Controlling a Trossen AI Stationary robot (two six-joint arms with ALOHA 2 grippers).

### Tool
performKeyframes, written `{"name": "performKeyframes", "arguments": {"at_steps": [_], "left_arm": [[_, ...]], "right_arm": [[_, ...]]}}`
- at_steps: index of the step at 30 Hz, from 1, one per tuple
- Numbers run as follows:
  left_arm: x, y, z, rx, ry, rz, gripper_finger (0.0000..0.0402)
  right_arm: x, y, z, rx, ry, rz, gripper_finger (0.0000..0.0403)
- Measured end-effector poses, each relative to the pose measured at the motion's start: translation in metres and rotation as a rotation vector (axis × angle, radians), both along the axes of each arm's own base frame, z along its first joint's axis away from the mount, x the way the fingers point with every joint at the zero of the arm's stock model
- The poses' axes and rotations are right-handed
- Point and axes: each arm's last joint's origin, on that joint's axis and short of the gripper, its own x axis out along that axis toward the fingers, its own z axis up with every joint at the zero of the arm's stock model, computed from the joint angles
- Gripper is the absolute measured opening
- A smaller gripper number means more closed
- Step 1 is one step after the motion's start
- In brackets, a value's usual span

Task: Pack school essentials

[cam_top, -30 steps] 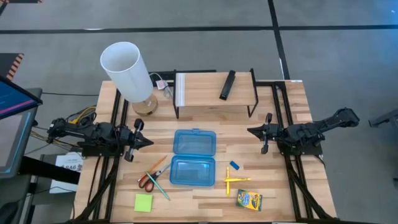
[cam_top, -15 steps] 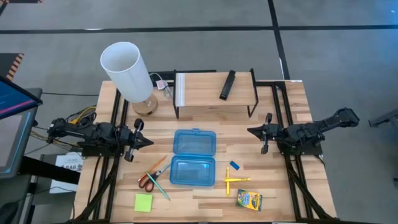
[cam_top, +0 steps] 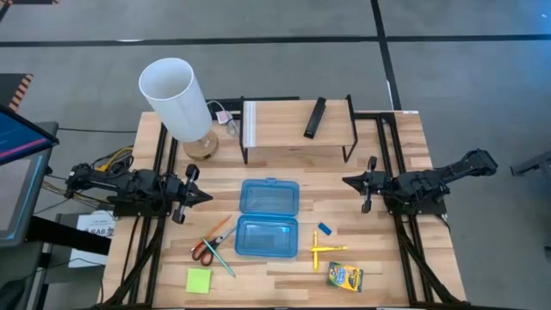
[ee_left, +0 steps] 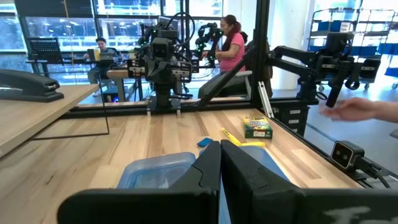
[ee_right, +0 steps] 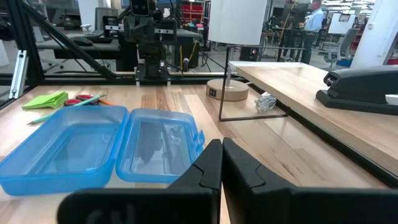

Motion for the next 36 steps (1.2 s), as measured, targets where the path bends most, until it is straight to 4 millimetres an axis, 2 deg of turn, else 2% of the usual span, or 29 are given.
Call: {"name": "performKeyframes", "arguments": {"at_steps": [6,10,17,24,29,32,36], "left_arm": [[0.0,0.0,0.0,-0.001,-0.002,0.001,0.0],[0.0,0.0,0.001,-0.084,0.001,-0.002,0.0],[0.0,0.0,0.006,-0.183,-0.031,-0.004,0.0],[0.0,0.003,0.008,-0.301,-0.041,0.092,0.0],[0.0,0.004,0.009,-0.489,-0.03,0.085,0.0],[0.0,0.004,0.009,-0.503,-0.026,0.078,0.0],[0.0,0.004,0.009,-0.505,-0.028,0.085,0.0]], "right_arm": [[0.0,0.0,0.0,0.0,0.0,0.0,0.0029],[0.0,0.0,0.003,0.009,-0.027,-0.002,0.0027],[-0.001,0.0,0.019,0.065,-0.198,-0.003,0.0029],[-0.005,-0.002,0.041,0.16,-0.417,0.007,0.0027],[-0.003,0.002,0.053,0.169,-0.408,0.121,0.0029],[0.005,0.007,0.053,0.171,-0.325,0.144,0.0029],[0.018,0.018,0.066,0.183,-0.229,0.185,0.0032]]}}
